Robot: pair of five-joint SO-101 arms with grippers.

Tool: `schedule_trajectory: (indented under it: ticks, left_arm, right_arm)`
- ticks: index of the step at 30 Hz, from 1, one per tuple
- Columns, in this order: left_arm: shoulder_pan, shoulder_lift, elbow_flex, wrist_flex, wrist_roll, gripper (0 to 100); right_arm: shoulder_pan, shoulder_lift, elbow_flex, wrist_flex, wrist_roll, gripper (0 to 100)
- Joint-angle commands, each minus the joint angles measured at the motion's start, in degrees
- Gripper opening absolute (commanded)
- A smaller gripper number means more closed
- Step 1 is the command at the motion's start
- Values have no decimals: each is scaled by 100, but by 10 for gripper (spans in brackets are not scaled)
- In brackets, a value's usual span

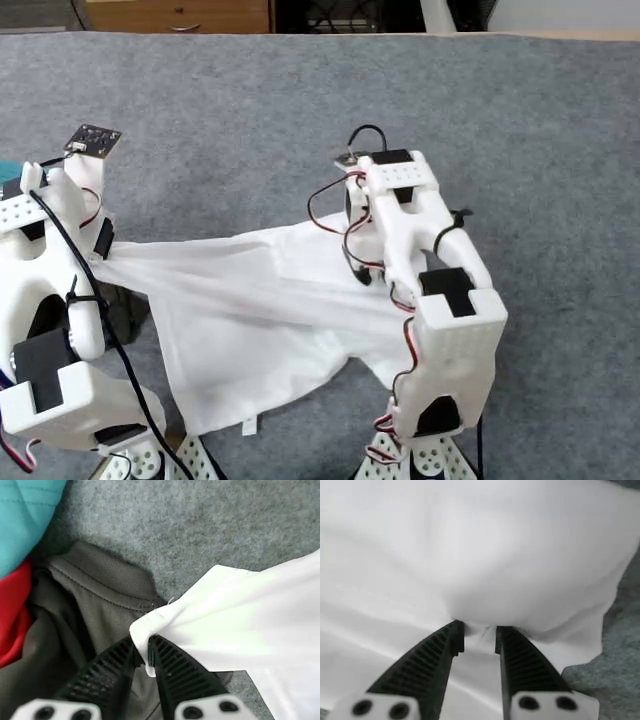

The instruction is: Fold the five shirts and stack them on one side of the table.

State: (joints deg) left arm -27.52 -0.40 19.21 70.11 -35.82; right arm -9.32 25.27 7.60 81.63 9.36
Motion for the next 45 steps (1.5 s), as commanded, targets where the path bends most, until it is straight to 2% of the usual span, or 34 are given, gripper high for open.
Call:
schedule_trajectory:
  ticks: [1,3,9,13,18,21,24,34,41,45]
  left_arm:
    - [-75,-53,-22,-79,70,29]
    - [-75,-53,-22,-79,70,29]
    - [-75,-53,-22,-79,70,29]
    - [-75,-53,-22,-79,70,29]
    - [-22,-97,-101,-141,79,29]
    - [365,-158,-593,-229,695,29]
    - [646,-448,-1763,369,1213,29]
    - [1499,-756,-4180,1732,1231,29]
    - [1991,-747,-5508,2646,1240,29]
    - [1982,-703,-5218,3068,1240,29]
  right_arm:
    - [-316,13,-101,-70,-26,44]
    - [-343,-4,-127,-62,-26,14]
    - [-255,-4,-286,167,158,18]
    - [229,-4,-831,440,246,18]
    - [853,-4,-2070,1196,730,18]
    - [1046,-4,-2993,1670,967,18]
    - [1257,-13,-3943,1960,1029,18]
    - [2145,-892,-4813,1943,1196,14]
    - [2110,-2053,-6114,1916,659,14]
    - [1811,-2062,-5824,1925,800,14]
